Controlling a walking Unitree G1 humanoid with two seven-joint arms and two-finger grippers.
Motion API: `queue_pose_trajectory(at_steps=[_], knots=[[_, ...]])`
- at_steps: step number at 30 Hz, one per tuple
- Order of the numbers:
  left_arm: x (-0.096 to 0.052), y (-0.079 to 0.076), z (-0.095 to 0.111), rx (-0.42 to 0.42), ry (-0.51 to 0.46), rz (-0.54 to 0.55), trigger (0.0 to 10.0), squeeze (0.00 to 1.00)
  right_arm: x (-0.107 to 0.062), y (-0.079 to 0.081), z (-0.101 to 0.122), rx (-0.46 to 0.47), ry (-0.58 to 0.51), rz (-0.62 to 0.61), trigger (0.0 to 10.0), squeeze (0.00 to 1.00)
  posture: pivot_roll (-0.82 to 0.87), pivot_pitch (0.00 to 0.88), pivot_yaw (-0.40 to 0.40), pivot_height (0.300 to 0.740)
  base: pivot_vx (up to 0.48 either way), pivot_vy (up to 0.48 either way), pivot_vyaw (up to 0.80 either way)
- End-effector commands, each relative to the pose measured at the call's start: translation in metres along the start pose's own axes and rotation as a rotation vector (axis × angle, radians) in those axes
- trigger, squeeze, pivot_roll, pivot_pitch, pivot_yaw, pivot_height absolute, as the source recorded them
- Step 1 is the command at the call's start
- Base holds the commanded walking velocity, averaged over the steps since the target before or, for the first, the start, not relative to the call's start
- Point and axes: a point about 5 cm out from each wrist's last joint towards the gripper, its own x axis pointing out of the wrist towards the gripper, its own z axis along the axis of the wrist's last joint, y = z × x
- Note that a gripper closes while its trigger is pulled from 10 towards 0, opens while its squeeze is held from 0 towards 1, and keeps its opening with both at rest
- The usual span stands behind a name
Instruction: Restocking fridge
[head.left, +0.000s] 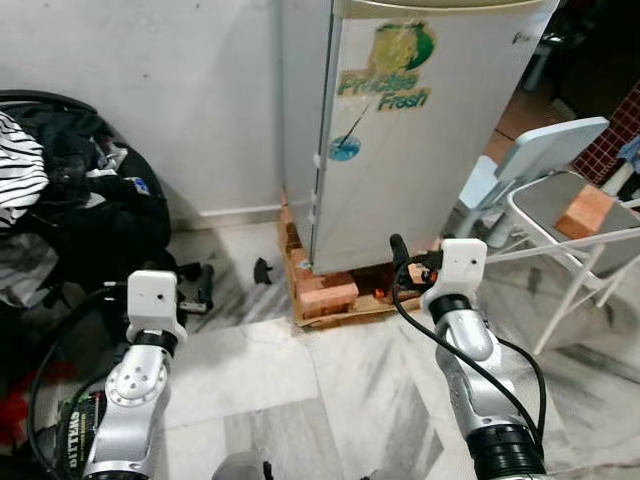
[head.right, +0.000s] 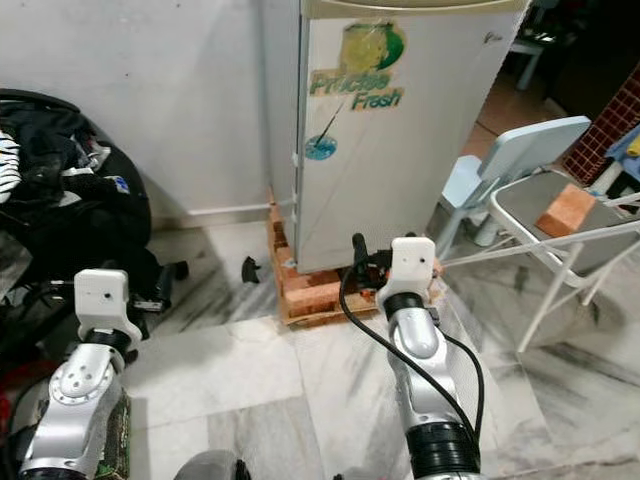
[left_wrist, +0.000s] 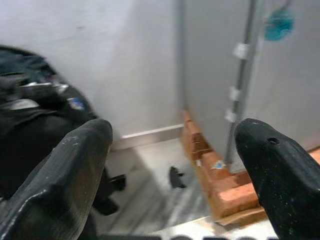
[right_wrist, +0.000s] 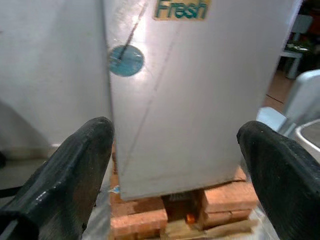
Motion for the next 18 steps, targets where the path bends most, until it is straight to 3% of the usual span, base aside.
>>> queue_pose_trajectory(at_steps=[1, 3, 7, 18], knots=[[0.0015, -0.0013, 0.0018, -0.006, -0.004, -0.021, 10.0, 0.00, 0.0000, -0.0085, -0.0001, 0.005, 0.004, -0.031, 10.0, 0.00, 0.11, 0.000, -0.016, 0.740, 0.000, 0.000, 0.00], [0.0017, -0.0012, 0.0019, -0.008, -0.005, -0.022, 10.0, 0.00, 0.0004, -0.0086, -0.0003, 0.005, 0.005, -0.031, 10.0, 0.00, 0.11, 0.000, -0.016, 0.740, 0.000, 0.000, 0.00], [0.0009, -0.0010, 0.0010, -0.003, -0.004, -0.028, 10.0, 0.00, 0.0007, -0.0073, -0.0020, 0.009, 0.008, -0.029, 10.0, 0.00, 0.11, 0.000, -0.017, 0.740, 0.167, 0.000, -0.80], [-0.0001, -0.0008, -0.0016, -0.006, 0.011, -0.033, 10.0, 0.00, 0.0038, -0.0026, -0.0012, 0.003, 0.001, -0.009, 10.0, 0.00, 0.13, 0.000, -0.020, 0.740, 0.314, 0.362, -0.04]])
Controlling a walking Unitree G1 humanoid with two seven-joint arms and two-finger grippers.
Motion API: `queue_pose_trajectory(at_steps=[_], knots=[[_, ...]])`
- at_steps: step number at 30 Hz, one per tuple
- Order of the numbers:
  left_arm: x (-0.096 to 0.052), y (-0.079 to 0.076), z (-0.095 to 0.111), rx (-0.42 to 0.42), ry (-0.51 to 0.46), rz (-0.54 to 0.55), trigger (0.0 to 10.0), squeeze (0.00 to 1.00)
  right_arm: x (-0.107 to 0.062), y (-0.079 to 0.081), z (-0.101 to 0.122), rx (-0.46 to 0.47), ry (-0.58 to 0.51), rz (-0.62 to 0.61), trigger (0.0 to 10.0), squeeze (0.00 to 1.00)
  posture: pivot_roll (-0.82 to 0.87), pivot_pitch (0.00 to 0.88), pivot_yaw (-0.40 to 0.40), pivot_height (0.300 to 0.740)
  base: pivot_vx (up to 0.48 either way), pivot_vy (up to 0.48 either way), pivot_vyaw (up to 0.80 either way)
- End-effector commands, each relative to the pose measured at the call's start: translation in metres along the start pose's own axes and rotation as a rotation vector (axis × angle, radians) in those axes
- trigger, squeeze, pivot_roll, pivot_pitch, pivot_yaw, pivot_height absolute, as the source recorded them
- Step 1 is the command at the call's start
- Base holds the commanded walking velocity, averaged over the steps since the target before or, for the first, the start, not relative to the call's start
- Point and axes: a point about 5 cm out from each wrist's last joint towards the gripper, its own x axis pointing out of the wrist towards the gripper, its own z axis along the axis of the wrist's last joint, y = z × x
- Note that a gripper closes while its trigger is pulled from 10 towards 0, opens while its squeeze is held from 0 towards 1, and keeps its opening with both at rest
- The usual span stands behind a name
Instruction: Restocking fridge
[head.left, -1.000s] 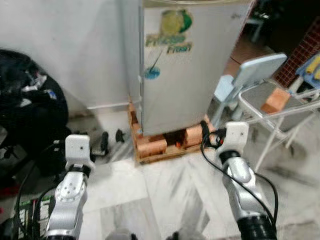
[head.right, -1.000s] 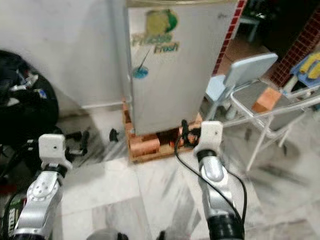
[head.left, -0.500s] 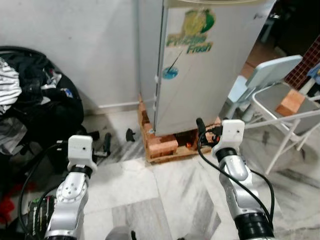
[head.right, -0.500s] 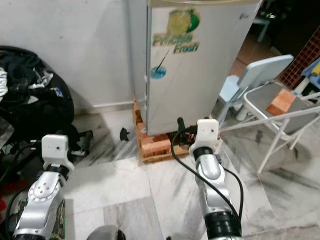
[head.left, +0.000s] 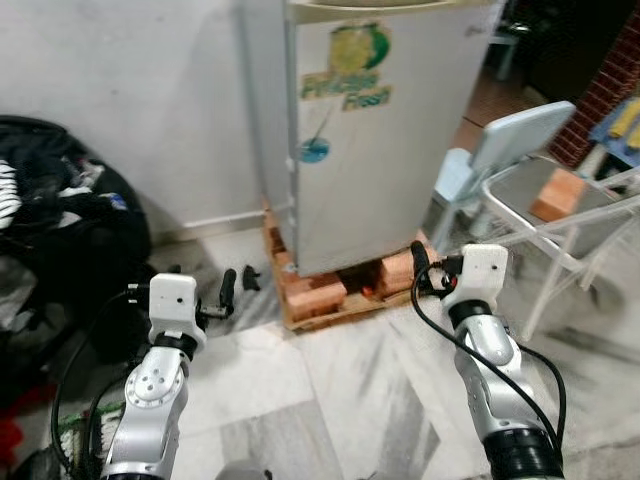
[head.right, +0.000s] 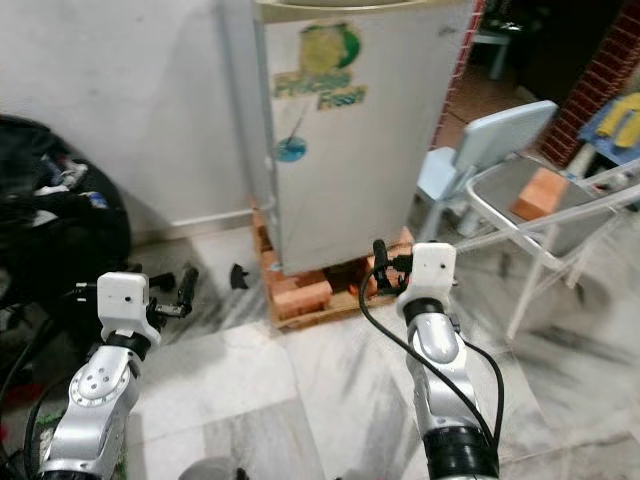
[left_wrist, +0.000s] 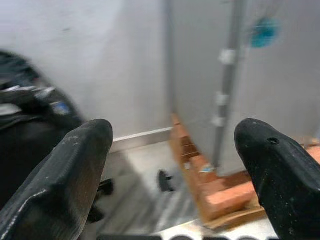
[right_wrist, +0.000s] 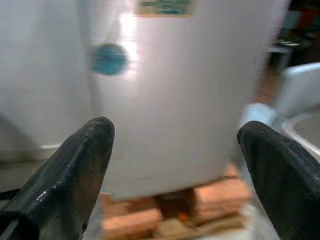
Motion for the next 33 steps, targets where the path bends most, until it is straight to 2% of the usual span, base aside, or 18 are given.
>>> queue_pose_trajectory(at_steps=[1, 8, 16, 25, 29, 33], knots=[[0.0008, 0.0037, 0.0000, 0.012, 0.004, 0.007, 10.0, 0.00, 0.0039, 0.0031, 0.0046, -0.008, -0.019, 0.016, 10.0, 0.00, 0.13, 0.000, -0.020, 0.740, 0.289, 0.382, 0.00], [0.0012, 0.0038, 0.0022, 0.033, -0.010, -0.019, 10.0, 0.00, 0.0059, 0.0006, 0.0040, -0.001, -0.008, 0.006, 10.0, 0.00, 0.13, 0.000, -0.019, 0.740, 0.370, 0.296, -0.52], [0.0010, 0.0018, 0.0000, 0.020, 0.004, -0.023, 10.0, 0.00, 0.0047, 0.0031, 0.0020, -0.007, -0.012, 0.009, 10.0, 0.00, 0.13, 0.000, -0.018, 0.740, 0.444, 0.000, -0.78], [0.0013, 0.0015, -0.0025, 0.020, 0.025, -0.019, 10.0, 0.00, 0.0061, 0.0029, 0.0031, -0.024, -0.017, 0.015, 10.0, 0.00, 0.13, 0.000, -0.022, 0.740, 0.398, 0.241, -0.04], [0.0008, -0.0001, -0.0051, -0.016, 0.045, -0.021, 10.0, 0.00, 0.0065, 0.0024, 0.0020, -0.011, -0.006, 0.011, 10.0, 0.00, 0.13, 0.000, -0.024, 0.740, 0.133, 0.441, -0.23], [-0.0007, -0.0032, -0.0051, -0.015, 0.043, -0.041, 10.0, 0.00, 0.0068, 0.0027, 0.0022, -0.016, -0.006, 0.012, 10.0, 0.00, 0.13, 0.000, -0.025, 0.740, 0.000, 0.480, -0.80]])
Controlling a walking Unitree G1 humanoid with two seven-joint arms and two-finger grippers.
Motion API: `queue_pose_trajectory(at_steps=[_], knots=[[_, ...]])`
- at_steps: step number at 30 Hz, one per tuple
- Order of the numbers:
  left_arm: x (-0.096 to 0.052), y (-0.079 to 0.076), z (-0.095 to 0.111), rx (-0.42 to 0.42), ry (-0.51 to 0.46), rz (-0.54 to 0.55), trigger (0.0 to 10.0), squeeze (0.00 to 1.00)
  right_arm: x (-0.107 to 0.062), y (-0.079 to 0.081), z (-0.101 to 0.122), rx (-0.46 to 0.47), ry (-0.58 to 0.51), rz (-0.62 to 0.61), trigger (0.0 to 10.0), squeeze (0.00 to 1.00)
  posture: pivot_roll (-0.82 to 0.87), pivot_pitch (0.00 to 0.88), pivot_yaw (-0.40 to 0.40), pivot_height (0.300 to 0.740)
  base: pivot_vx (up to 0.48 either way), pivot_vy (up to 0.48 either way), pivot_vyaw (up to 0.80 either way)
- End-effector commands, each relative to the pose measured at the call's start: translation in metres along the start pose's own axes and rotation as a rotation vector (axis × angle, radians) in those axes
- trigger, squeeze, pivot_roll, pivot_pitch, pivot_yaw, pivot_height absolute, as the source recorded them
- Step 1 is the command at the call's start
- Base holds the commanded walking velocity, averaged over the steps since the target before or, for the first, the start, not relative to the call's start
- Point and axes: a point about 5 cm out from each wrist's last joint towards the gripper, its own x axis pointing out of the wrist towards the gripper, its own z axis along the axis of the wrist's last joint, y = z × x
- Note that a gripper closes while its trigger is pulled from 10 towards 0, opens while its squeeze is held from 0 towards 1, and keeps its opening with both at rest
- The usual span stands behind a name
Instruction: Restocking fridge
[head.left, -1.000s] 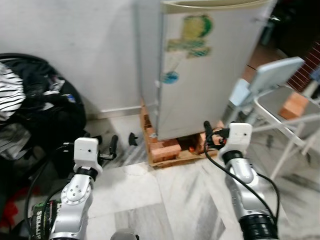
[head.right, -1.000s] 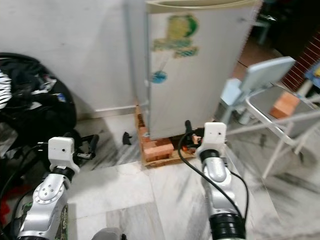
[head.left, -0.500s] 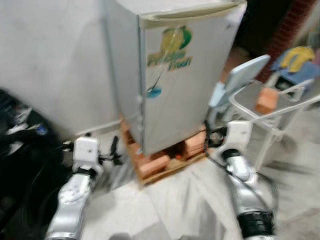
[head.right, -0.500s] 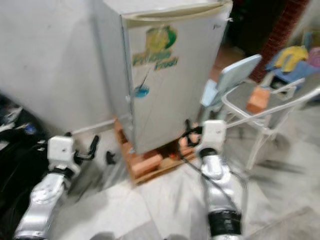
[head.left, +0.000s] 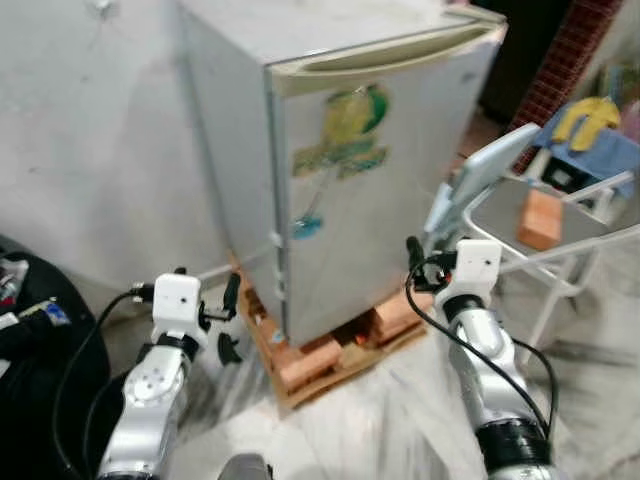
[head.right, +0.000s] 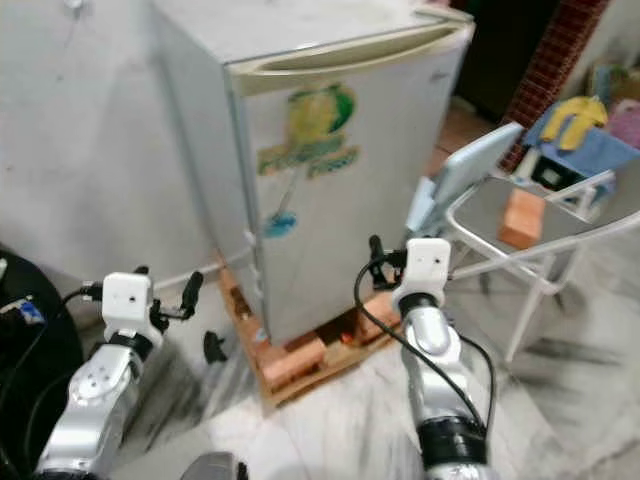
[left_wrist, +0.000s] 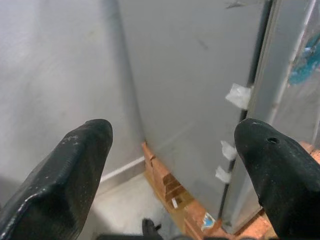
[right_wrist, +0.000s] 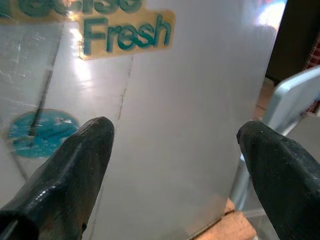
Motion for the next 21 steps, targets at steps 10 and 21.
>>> queue_pose_trajectory(at_steps=[10, 21], knots=[[0.0035, -0.0121, 0.0050, -0.008, -0.014, -0.044, 10.0, 0.00, -0.0029, -0.0175, -0.0019, -0.025, 0.010, -0.051, 10.0, 0.00, 0.13, 0.000, -0.026, 0.740, 0.000, 0.241, -0.73], [0.0023, -0.0144, 0.0038, -0.015, -0.008, -0.061, 10.0, 0.00, -0.0027, -0.0177, -0.0023, -0.028, 0.010, -0.054, 10.0, 0.00, 0.13, 0.000, -0.025, 0.740, 0.000, 0.162, -0.23]])
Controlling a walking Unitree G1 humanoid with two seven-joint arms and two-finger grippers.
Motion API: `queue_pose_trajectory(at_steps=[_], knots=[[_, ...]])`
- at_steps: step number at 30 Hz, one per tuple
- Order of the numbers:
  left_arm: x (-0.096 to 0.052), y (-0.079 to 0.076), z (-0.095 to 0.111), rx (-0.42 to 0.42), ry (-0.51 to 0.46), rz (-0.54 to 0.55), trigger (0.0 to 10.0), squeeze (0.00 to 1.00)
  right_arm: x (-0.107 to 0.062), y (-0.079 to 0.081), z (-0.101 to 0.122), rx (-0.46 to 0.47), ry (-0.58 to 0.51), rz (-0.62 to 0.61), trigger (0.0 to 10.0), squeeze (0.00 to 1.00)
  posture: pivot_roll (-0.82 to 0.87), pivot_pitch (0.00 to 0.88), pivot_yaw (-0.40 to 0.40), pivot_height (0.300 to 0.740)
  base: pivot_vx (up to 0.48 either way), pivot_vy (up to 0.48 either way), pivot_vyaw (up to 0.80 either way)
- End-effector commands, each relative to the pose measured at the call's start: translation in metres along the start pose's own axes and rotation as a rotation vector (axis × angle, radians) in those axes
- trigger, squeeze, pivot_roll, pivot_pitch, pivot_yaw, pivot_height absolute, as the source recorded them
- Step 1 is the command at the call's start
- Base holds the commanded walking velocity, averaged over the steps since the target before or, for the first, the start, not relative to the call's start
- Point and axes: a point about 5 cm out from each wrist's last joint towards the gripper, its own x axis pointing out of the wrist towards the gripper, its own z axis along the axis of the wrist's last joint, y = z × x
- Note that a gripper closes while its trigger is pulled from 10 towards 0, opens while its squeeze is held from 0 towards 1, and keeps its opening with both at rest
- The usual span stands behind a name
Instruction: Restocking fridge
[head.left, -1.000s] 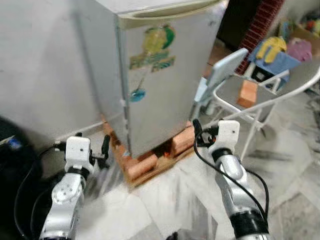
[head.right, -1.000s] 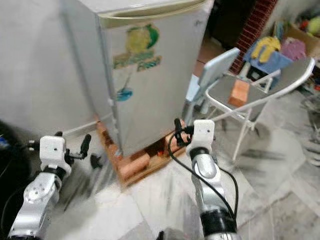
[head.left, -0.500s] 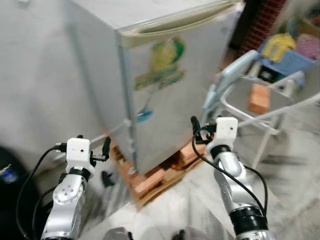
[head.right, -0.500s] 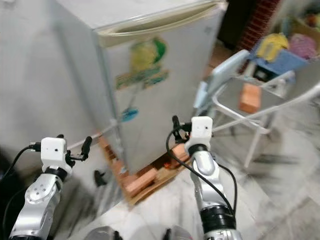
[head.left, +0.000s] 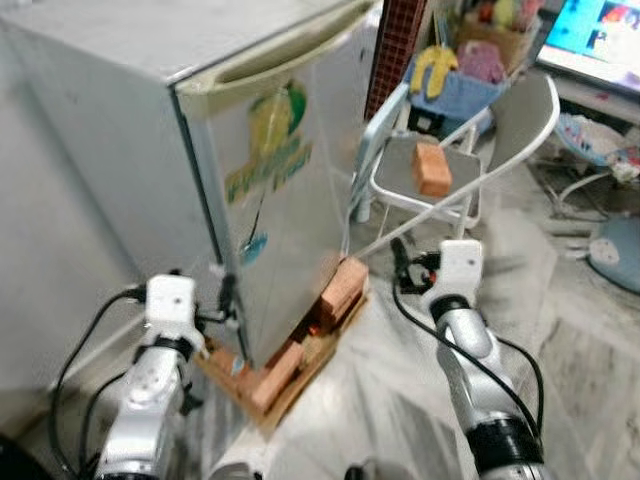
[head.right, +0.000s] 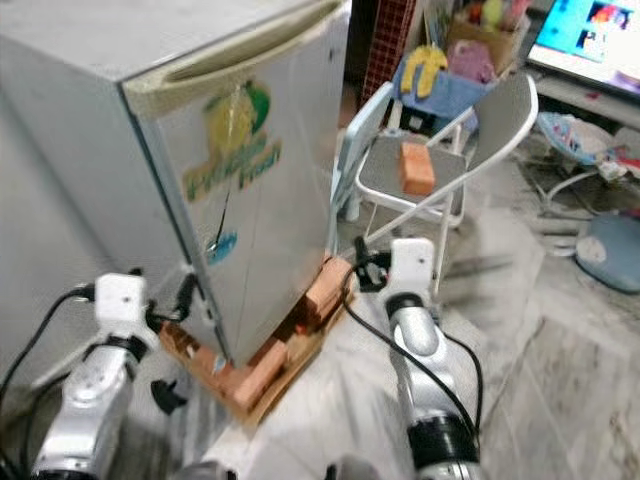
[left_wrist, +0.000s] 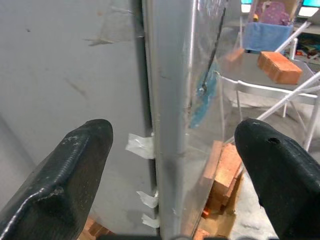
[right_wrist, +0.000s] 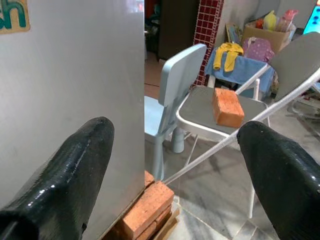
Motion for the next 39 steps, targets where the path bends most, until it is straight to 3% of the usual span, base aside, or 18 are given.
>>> queue_pose_trajectory(at_steps=[1, 13, 20, 33, 39], knots=[[-0.002, 0.004, -0.001, 0.004, 0.010, 0.008, 10.0, 0.00, 0.002, 0.001, 0.003, -0.005, -0.009, -0.002, 10.0, 0.00, 0.13, 0.000, -0.025, 0.740, 0.000, 0.480, 0.00], [-0.003, 0.000, -0.001, -0.001, 0.008, -0.013, 10.0, 0.00, 0.002, 0.001, 0.002, -0.004, -0.002, -0.005, 10.0, 0.00, 0.13, 0.000, -0.025, 0.740, 0.000, 0.400, -0.71], [-0.003, -0.003, 0.001, -0.002, -0.011, -0.019, 10.0, 0.00, 0.002, 0.000, 0.002, -0.007, 0.002, -0.009, 10.0, 0.00, 0.13, 0.000, -0.025, 0.740, 0.000, 0.000, -0.19], [-0.004, 0.000, 0.004, -0.005, -0.027, -0.005, 10.0, 0.00, -0.005, 0.001, -0.007, -0.013, 0.039, -0.008, 10.0, 0.00, 0.13, 0.009, -0.035, 0.740, 0.000, 0.000, -0.80], [-0.004, 0.005, 0.007, 0.018, -0.044, 0.059, 10.0, 0.00, -0.009, 0.003, -0.008, -0.017, 0.046, 0.005, 10.0, 0.00, 0.13, 0.014, -0.035, 0.740, 0.000, 0.000, -0.60]])
